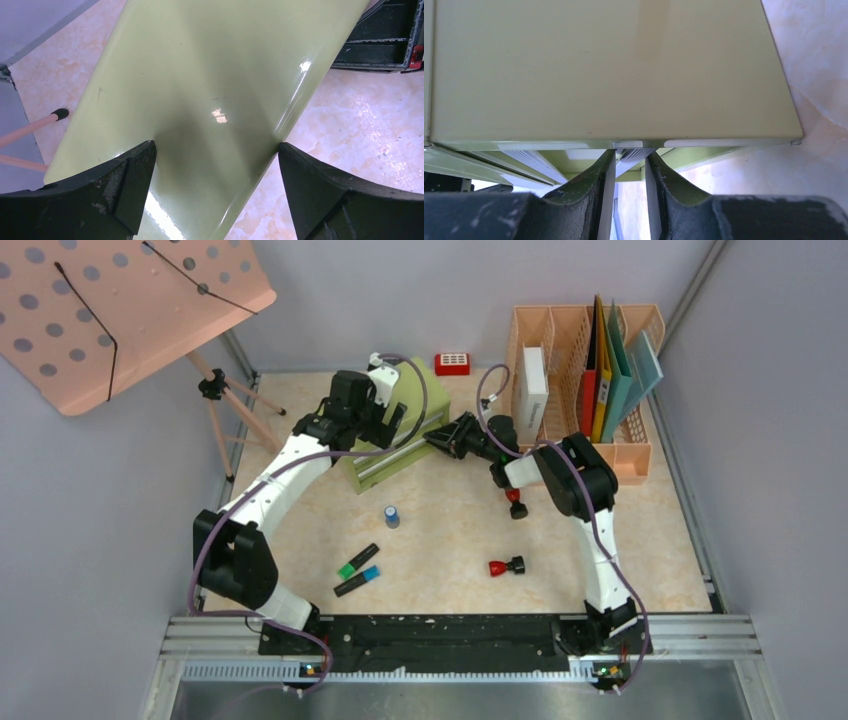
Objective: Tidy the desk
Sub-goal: Open the drawer in the storage box.
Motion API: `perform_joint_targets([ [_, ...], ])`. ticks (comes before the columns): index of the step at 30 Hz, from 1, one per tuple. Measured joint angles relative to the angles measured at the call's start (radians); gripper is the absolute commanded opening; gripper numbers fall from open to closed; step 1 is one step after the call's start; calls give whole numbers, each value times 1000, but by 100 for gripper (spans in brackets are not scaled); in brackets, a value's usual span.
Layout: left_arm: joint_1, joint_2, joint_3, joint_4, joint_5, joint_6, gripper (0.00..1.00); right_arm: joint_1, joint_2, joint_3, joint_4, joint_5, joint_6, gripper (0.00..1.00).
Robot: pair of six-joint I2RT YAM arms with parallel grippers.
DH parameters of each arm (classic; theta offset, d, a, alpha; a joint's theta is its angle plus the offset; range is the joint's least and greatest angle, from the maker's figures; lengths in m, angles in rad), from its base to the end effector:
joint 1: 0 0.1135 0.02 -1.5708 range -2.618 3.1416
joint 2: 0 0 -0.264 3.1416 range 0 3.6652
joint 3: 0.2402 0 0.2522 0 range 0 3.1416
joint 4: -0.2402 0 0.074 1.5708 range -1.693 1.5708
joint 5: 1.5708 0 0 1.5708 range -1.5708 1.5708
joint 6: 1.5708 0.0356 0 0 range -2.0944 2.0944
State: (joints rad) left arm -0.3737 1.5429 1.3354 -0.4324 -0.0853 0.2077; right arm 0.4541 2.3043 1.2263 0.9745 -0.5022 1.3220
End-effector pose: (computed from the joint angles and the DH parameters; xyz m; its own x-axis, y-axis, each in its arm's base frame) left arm 0.3293 -0.1259 0.3203 -0.4821 0.4097 -0.7744 0.4083 0.8871 0.2152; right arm 0.4150 0.2216 0.1113 -0.8125 0.5487 -0.1967 -0.1106 0.1862 0.9763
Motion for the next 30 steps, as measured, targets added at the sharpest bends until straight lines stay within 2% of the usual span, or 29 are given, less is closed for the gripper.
perform_joint_targets([
  [6,0,2,0,7,0,-1,96,0,0,0,-5,14,0,13],
  [10,0,4,0,13,0,-1,96,0,-1,-2,-13,21,2,0],
  [30,3,9,-5,42,13,-44,93,1,-40,-76,29,39,-10,0],
])
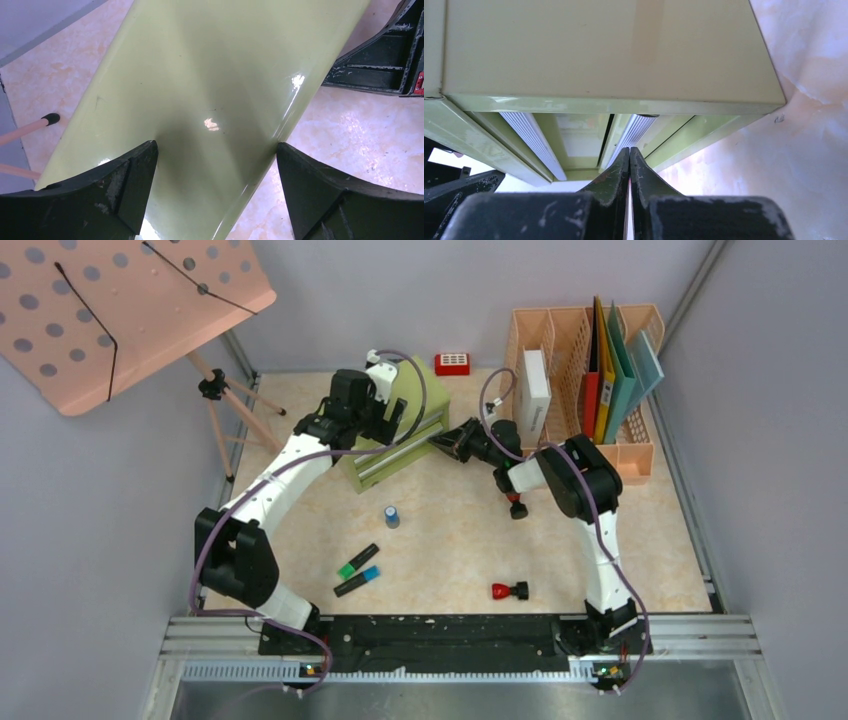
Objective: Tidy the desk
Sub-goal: Open the drawer in the storage box.
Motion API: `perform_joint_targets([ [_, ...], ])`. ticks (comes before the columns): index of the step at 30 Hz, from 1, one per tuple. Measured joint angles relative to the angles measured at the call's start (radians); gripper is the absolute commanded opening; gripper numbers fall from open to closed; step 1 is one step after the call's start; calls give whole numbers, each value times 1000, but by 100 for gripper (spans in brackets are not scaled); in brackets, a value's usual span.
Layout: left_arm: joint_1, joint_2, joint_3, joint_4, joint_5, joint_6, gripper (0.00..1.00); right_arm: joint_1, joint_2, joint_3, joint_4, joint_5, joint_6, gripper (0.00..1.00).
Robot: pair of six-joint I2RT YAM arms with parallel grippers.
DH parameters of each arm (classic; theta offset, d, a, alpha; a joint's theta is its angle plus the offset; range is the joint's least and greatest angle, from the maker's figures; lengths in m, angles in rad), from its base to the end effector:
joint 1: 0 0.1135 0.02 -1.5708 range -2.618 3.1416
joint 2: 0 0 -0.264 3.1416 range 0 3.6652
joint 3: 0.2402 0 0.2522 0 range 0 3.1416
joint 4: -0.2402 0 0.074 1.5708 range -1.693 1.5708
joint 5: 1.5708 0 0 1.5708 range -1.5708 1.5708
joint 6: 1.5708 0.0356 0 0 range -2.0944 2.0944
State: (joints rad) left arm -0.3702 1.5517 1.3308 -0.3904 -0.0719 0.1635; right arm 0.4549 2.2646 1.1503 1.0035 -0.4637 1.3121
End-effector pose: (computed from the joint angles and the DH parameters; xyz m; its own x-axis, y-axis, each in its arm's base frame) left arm 0.3335 -0.1267 0.3195 -0.4781 0.3597 -0.8013 0.3890 0.9046 0.1740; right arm 0.4025 0.2146 0.1113 -0.7913 0.5755 -0.2064 -0.1067 0.2025 0.9734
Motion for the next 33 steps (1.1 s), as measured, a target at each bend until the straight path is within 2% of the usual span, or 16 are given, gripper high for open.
perform_joint_targets([
  [3,-2,3,0,10,0,-5,92,0,0,0,0,0,-1,2],
  [6,-2,4,0,13,1,-8,93,0,0,0,-2,-3,-2,21],
  [11,-3,4,0,16,1,-9,93,8,0,3,-25,-14,-14,35],
  [33,-3,4,-4,23,2,-9,93,51,6,23,-34,-59,-25,33],
])
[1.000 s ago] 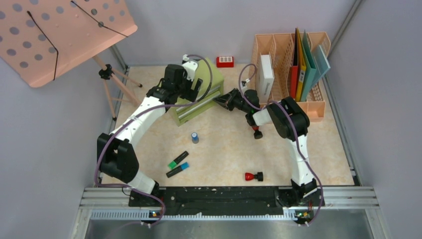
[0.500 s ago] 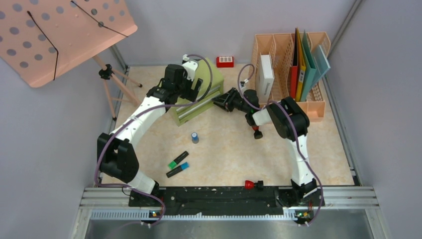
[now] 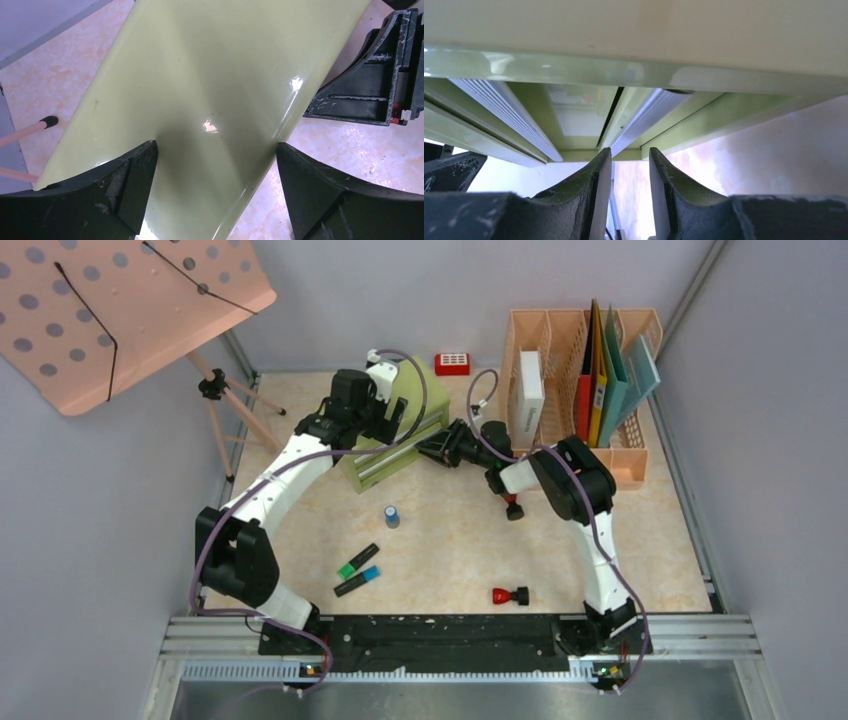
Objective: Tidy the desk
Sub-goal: Open the drawer in the storage box.
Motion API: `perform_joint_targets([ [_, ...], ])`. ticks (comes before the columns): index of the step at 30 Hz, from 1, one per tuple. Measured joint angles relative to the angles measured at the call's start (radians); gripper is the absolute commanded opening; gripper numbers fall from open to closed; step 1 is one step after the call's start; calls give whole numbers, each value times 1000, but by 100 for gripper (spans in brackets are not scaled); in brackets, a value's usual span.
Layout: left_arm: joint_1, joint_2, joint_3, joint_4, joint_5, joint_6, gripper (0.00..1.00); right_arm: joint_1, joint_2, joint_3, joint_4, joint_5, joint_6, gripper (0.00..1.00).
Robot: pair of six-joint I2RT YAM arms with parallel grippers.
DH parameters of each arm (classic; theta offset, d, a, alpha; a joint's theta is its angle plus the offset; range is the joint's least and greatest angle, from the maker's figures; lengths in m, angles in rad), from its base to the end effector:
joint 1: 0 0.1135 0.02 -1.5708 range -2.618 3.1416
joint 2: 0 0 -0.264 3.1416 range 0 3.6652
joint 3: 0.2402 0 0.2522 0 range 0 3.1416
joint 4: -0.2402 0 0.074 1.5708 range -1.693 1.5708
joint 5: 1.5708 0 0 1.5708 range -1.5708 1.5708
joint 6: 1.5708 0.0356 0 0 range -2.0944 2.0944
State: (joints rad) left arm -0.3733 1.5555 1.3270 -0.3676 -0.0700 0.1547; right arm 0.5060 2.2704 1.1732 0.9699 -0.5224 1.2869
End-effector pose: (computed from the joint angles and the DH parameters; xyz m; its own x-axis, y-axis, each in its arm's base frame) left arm 0.3350 -0.1285 0.3189 -0.4688 0.3487 -0.8116 0.3868 0.9071 0.1663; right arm 0.3930 0.2381 0.1115 -0.8499 0.4802 -0.2170 -0.1323 0.2042 0.9699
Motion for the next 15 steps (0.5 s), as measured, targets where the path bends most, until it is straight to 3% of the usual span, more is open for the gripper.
perform_joint_targets([
  [15,0,0,-1,2,1,0,93,22,56,119,-64,-22,-21,29],
])
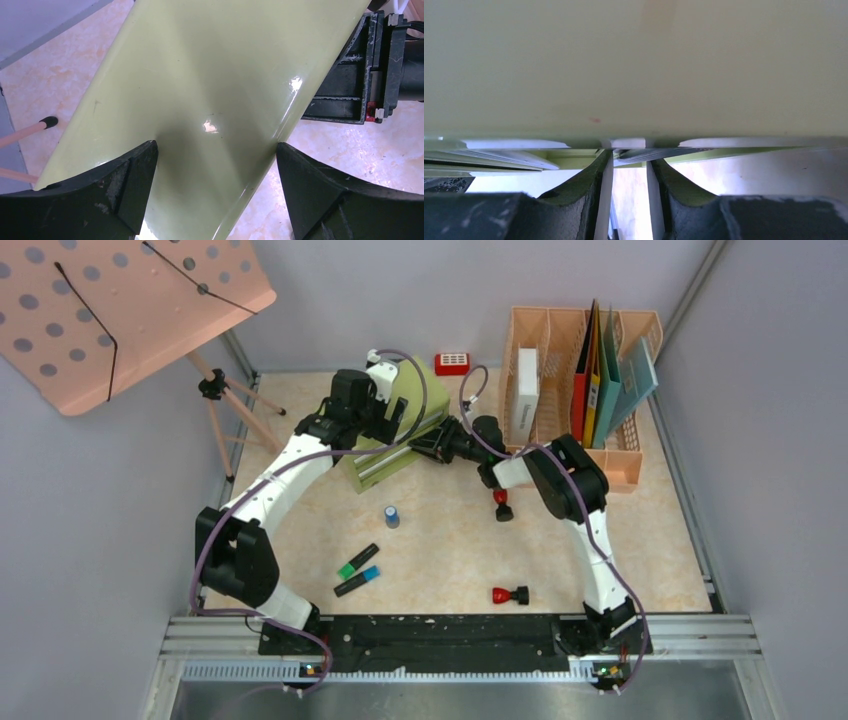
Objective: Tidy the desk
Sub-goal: Open the drawer in the storage box.
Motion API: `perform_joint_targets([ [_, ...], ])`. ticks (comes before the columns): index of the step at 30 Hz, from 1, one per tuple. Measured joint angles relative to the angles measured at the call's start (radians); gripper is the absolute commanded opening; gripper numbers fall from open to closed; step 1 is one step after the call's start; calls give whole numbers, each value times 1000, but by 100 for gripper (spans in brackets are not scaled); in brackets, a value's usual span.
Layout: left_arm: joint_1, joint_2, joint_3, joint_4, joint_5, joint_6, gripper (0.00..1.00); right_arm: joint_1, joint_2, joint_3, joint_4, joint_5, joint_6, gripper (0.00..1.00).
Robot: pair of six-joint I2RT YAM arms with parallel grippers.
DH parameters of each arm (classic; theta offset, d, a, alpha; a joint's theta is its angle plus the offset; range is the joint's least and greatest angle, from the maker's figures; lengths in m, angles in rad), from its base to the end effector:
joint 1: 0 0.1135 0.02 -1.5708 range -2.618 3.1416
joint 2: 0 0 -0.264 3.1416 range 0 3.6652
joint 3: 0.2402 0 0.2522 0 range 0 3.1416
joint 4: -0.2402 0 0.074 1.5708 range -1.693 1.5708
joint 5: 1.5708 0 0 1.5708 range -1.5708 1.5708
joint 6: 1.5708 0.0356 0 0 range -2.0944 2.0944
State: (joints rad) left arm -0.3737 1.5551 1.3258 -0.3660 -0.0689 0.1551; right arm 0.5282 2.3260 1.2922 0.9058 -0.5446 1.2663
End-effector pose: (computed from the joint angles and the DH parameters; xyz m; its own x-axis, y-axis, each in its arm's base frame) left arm 0.3349 -0.1287 0.3188 -0.4677 0.3490 -0.8121 0.3881 0.9066 0.1660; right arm 0.4065 0.2586 0.1126 -0.8677 0.4385 -0.2343 -0.1571 0.2052 0.9660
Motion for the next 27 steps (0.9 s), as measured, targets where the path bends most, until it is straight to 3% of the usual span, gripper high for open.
perform_joint_targets([
  [7,0,0,0,0,1,0,92,0,0,0,-3,-5,11,14],
  [10,0,0,0,0,1,0,92,0,0,0,-2,-6,19,0],
  [27,0,0,0,0,1,0,92,0,-3,-13,-1,-7,40,0],
])
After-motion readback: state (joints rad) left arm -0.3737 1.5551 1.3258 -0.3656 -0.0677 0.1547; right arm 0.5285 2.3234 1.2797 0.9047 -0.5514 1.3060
